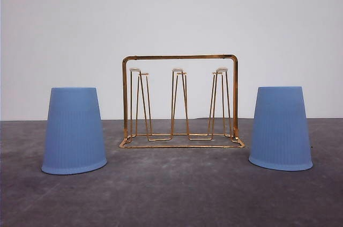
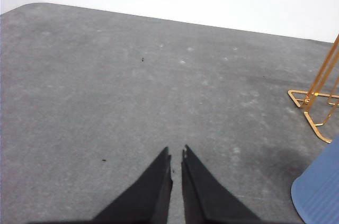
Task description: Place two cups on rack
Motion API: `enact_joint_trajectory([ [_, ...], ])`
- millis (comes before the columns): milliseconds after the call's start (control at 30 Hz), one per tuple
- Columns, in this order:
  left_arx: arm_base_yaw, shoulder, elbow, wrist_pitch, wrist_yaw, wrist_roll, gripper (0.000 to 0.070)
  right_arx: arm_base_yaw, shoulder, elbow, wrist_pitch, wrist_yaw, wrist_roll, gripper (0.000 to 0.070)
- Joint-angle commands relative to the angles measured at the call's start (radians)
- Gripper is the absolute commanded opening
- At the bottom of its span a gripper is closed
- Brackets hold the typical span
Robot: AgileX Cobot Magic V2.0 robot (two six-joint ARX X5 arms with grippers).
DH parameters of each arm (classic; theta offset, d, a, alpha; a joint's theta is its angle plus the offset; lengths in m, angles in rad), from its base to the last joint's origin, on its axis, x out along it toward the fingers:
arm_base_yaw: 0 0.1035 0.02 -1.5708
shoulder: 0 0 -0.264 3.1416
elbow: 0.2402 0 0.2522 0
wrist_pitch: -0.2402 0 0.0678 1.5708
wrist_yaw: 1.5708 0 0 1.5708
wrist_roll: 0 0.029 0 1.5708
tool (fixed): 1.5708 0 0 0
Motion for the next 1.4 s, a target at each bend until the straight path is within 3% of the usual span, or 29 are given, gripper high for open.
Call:
enact_joint_trajectory([
  [0, 0.001, -0.001, -0.014, -0.004, 0.002, -0.002, 0.0016, 0.002, -0.002, -0.004, 0.016, -0.003, 0.028, 0.0017],
  [133, 0.001, -0.001, -0.014, 0.001, 0.002, -0.035, 0.0016, 0.002, -0.002, -0.004, 0.017, -0.003, 0.048, 0.0016],
  [333, 0.001, 0.008, 0.042, -0.005, 0.013, -0.154, 0.0012, 0.004, 0.014, 0.07, -0.018, -0.027, 0.219, 0.0006],
  [467, 0.001, 0.082, 0.179, -0.05, 0.035, -0.267, 0.0012, 0.004, 0.095, 0.21, -0.056, -0.08, 0.279, 0.0006],
  [533, 0.001, 0.155, 0.278, -0.091, 0.074, -0.282, 0.0012, 0.005, 0.162, 0.296, -0.087, -0.104, 0.276, 0.0006],
  [633, 0.001, 0.311, 0.455, -0.157, 0.17, -0.247, 0.0012, 0.005, 0.298, 0.437, -0.141, -0.148, 0.241, 0.0006],
  [800, -0.009, 0.595, 0.733, -0.292, 0.301, -0.091, 0.0014, 0.006, 0.547, 0.653, -0.265, -0.231, 0.131, 0.0006],
  [1000, -0.069, 0.872, 0.894, -0.395, 0.301, 0.01, 0.002, 0.036, 0.827, 0.823, -0.412, -0.261, 0.022, 0.0006],
  [1167, -0.129, 1.028, 0.899, -0.405, 0.288, 0.039, 0.0023, 0.066, 0.991, 0.845, -0.414, -0.25, -0.005, 0.0006],
  [1367, -0.169, 1.101, 0.899, -0.404, 0.248, 0.056, 0.0028, 0.09, 1.06, 0.845, -0.42, -0.204, -0.037, 0.0013],
])
